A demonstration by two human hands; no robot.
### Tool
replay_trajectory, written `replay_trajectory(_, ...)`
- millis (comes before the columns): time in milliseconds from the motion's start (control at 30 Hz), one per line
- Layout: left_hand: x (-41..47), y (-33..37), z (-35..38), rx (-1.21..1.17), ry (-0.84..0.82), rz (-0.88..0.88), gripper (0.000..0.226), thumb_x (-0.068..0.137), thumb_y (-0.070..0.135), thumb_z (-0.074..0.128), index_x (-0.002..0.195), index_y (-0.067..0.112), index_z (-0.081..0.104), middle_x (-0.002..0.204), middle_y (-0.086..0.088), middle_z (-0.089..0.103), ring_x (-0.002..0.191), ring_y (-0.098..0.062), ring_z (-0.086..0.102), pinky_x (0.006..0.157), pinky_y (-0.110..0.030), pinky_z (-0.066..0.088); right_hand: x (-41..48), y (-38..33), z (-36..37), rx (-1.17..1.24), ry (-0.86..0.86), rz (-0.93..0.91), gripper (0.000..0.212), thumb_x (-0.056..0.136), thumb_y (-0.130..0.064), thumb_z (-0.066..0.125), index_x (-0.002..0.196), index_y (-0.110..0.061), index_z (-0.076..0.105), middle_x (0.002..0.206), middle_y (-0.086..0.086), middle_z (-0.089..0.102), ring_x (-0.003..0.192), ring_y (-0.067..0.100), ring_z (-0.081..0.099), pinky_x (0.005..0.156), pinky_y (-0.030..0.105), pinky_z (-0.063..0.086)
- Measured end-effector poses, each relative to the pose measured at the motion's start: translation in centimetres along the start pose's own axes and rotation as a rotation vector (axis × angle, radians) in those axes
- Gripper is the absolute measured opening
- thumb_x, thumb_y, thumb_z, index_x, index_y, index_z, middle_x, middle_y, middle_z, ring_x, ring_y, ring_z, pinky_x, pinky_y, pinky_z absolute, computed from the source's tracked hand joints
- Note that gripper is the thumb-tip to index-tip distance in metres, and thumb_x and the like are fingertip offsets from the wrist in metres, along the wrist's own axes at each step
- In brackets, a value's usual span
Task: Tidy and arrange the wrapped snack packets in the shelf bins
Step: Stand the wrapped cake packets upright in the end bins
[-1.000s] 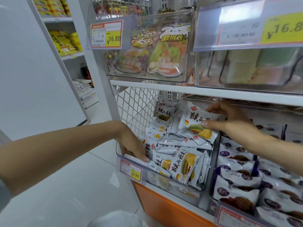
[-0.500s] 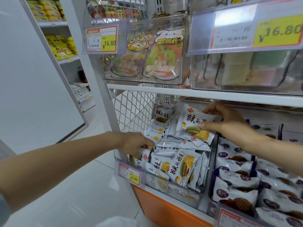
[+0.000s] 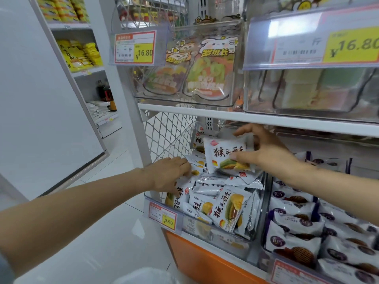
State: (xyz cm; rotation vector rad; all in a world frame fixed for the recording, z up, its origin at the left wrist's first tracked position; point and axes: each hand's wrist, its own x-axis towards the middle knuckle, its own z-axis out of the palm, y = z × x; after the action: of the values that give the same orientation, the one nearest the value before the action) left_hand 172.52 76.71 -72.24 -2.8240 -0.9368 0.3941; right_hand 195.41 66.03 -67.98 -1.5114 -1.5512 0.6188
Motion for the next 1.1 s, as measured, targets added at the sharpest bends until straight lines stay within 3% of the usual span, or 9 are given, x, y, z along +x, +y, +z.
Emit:
replay_trajectory(133,-2.9,-0.8,-2.7,-0.488,0.14,-0.127,0.047,0.08,0.022,0.073,0.117,0.015,0.045,0.116,0.004,0.049,0.095,-0.008,0.053,0.063,-0.01,0.038,0.5,-1.1,2.6,0.079,-0.078,0.042,0.048,0.071,-0.015,0.08,0.103,-0.027,0.047,0.102,-0.005,0.061,0.093,0.012,0.06,0.081,0.029,0.052)
replay_trajectory(233,-4.8,-0.9,-4.7,-0.924,0.201,-0.16,0.056,0.077,0.013,0.075,0.122,0.019,0.042,0.116,0.004,0.055,0.098,-0.004,0.054,0.071,-0.007,0.045,0.7,-1.8,4.9,0.142,-0.149,0.022,0.038,0.067,-0.01,0.082,0.087,-0.024,0.053,0.098,0.003,0.066,0.091,0.016,0.062,0.078,0.025,0.051)
replay_trajectory(300,-5.0,-0.3,-5.4,-1.031,0.173,-0.152,0.065,0.076,0.014,0.076,0.129,0.021,0.039,0.116,0.004,0.055,0.103,-0.004,0.053,0.074,-0.007,0.045,0.6,-2.1,6.4,0.151,-0.157,-0.001,0.037,0.064,-0.009,0.084,0.08,-0.024,0.055,0.09,0.003,0.064,0.083,0.016,0.059,0.075,0.027,0.05)
replay_trajectory(400,-4.6,0.5,-5.3,-0.914,0.22,-0.118,0.054,0.073,0.012,0.078,0.118,0.018,0.048,0.097,0.001,0.062,0.083,-0.011,0.057,0.069,-0.017,0.045,0.8,-2.3,8.0,0.167,-0.172,-0.011,0.034,0.064,-0.006,0.084,0.076,-0.023,0.057,0.084,0.006,0.063,0.079,0.019,0.058,0.075,0.037,0.051)
replay_trajectory(500,-4.3,0.0,-4.5,-0.689,0.18,-0.141,0.047,0.073,0.014,0.078,0.112,0.021,0.053,0.096,0.003,0.056,0.083,-0.016,0.052,0.069,-0.026,0.039,0.9,-1.8,7.5,0.17,-0.241,0.005,0.028,0.073,0.0,0.076,0.079,-0.022,0.061,0.078,0.001,0.06,0.071,0.012,0.057,0.075,0.029,0.051)
replay_trajectory(600,-3.9,-0.5,-3.7,-0.455,0.041,-0.138,0.046,0.079,0.02,0.072,0.119,0.026,0.051,0.11,-0.001,0.055,0.092,-0.014,0.048,0.073,-0.024,0.035,1.2,-0.8,5.6,-0.22,-0.285,-0.116,0.022,0.08,-0.006,0.071,0.094,-0.021,0.063,0.09,-0.003,0.062,0.077,0.004,0.056,0.076,0.018,0.047)
replay_trajectory(733,-2.5,-0.8,-3.3,-0.068,-0.024,-0.059,0.036,0.083,0.026,0.067,0.115,0.02,0.053,0.118,0.0,0.058,0.105,-0.02,0.053,0.08,-0.032,0.045,1.3,0.0,2.4,-0.736,-0.247,-0.211,0.023,0.085,-0.022,0.063,0.108,-0.025,0.06,0.108,-0.008,0.055,0.095,0.01,0.049,0.081,0.025,0.039)
replay_trajectory(900,-1.3,-1.4,-3.4,0.126,-0.113,-0.028,0.036,0.082,0.029,0.068,0.115,0.022,0.055,0.118,0.0,0.06,0.106,-0.021,0.053,0.084,-0.03,0.039,2.2,1.3,-0.4,-1.02,-0.157,-0.048,0.044,0.086,-0.047,0.056,0.12,-0.021,0.051,0.126,0.003,0.054,0.117,0.024,0.046,0.088,0.031,0.039)
replay_trajectory(1100,0.0,-0.1,-0.7,0.185,-0.168,0.008,0.041,0.083,0.033,0.066,0.119,0.022,0.049,0.117,0.0,0.059,0.109,-0.022,0.053,0.094,-0.033,0.029,2.1,1.2,-1.6,-1.064,-0.244,0.045,0.07,0.078,-0.071,0.051,0.126,-0.02,0.046,0.123,0.001,0.057,0.115,0.023,0.049,0.093,0.033,0.034)
